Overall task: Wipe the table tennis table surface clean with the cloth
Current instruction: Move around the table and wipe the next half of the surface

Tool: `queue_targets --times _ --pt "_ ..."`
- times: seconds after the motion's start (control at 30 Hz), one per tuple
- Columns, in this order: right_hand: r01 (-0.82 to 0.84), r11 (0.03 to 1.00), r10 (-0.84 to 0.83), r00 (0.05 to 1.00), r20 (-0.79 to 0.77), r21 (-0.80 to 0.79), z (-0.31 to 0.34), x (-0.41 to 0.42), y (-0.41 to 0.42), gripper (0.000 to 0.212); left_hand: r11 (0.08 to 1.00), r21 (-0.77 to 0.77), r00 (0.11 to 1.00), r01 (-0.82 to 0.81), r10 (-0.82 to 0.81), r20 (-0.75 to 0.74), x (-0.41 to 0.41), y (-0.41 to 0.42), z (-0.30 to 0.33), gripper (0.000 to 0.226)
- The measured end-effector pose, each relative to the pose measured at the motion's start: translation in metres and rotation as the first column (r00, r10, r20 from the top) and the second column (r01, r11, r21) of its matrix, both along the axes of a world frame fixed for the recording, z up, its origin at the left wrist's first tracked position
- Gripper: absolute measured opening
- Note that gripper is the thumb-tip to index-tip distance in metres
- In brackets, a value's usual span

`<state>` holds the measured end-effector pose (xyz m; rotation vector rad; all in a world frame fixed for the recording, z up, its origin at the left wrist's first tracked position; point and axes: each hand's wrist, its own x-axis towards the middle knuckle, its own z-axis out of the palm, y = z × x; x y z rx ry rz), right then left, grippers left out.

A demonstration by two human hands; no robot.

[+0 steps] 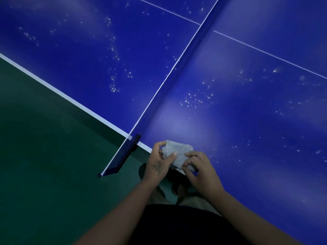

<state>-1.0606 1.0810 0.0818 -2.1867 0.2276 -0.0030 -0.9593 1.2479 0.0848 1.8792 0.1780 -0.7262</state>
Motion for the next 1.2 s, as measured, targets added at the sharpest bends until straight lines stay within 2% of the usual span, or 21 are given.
queue_targets --times 0.1,0.27,0.47,0.6,0.67,0.73,0.8,0.87,0.93,1.03,1.1,1.2 --pt "-0.051 0.997 0.050 0.999 -0.015 -0.065 -0.008 0.008 0.000 0.012 1.000 -0.017 1.000 0.017 -0.017 0.004 0.013 0.000 -0.009 0.050" --pt "-0.132 0.976 0.125 0.991 -0.047 -0.175 -0.036 0.026 0.008 0.009 0.979 0.084 0.976 0.187 -0.195 0.097 0.041 0.012 -0.047 0.060" --pt "-0.150 0.967 0.125 0.983 -0.134 -0.204 -0.076 0.051 0.026 0.011 0.893 0.245 0.897 0.377 -0.419 0.145 0.077 0.028 -0.088 0.064" --pt "-0.158 0.948 0.130 0.984 -0.119 -0.277 -0.088 0.063 0.037 0.010 0.821 0.371 0.811 0.435 -0.536 0.234 0.093 0.039 -0.101 0.062" --pt "-0.139 0.923 0.111 0.989 -0.096 -0.358 -0.091 0.070 0.040 0.018 0.805 0.412 0.756 0.428 -0.568 0.326 0.100 0.045 -0.105 0.054" --pt "-0.159 0.897 0.138 0.987 -0.081 -0.413 -0.098 0.079 0.044 0.031 0.816 0.460 0.684 0.350 -0.559 0.469 0.107 0.049 -0.112 0.039" --pt "-0.246 0.858 0.230 0.969 -0.089 -0.451 -0.107 0.087 0.047 0.050 0.840 0.486 0.636 0.242 -0.516 0.574 0.110 0.050 -0.120 0.030" --pt "-0.375 0.791 0.361 0.924 -0.125 -0.483 -0.119 0.096 0.049 0.065 0.852 0.486 0.605 0.194 -0.494 0.624 0.111 0.050 -0.127 0.033" --pt "-0.453 0.740 0.437 0.886 -0.155 -0.497 -0.128 0.103 0.049 0.070 0.869 0.450 0.632 0.208 -0.470 0.616 0.112 0.049 -0.129 0.038" --pt "-0.476 0.710 0.458 0.872 -0.174 -0.518 -0.138 0.118 0.046 0.068 0.903 0.379 0.739 0.200 -0.393 0.547 0.117 0.051 -0.126 0.046" --pt "-0.500 0.672 0.492 0.853 -0.174 -0.547 -0.143 0.140 0.035 0.065 0.922 0.340 0.779 0.186 -0.349 0.522 0.119 0.052 -0.124 0.048" --pt "-0.441 0.692 0.456 0.881 -0.128 -0.571 -0.149 0.193 0.005 0.061 0.922 0.332 0.772 0.197 -0.355 0.527 0.120 0.053 -0.125 0.049"
